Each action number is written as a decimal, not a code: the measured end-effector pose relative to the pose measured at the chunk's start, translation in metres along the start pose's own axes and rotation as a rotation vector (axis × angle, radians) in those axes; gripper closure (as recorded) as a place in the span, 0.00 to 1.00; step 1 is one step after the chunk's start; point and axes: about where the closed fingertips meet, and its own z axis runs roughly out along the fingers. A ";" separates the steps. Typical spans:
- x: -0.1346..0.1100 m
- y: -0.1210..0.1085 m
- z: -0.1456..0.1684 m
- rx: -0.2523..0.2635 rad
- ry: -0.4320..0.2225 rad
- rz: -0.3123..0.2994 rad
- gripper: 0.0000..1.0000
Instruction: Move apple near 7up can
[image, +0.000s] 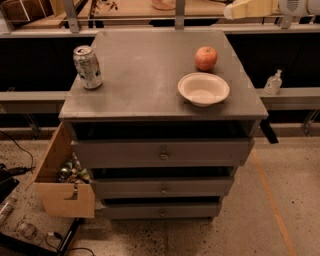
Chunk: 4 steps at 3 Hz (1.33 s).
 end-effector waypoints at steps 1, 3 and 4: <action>0.018 0.002 0.022 0.003 -0.006 0.036 0.00; 0.080 0.000 0.077 0.023 0.030 0.107 0.00; 0.107 0.000 0.095 0.020 0.047 0.128 0.00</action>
Offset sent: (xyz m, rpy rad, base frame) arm 0.0873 0.0120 -0.0941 0.0952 0.0757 -0.0728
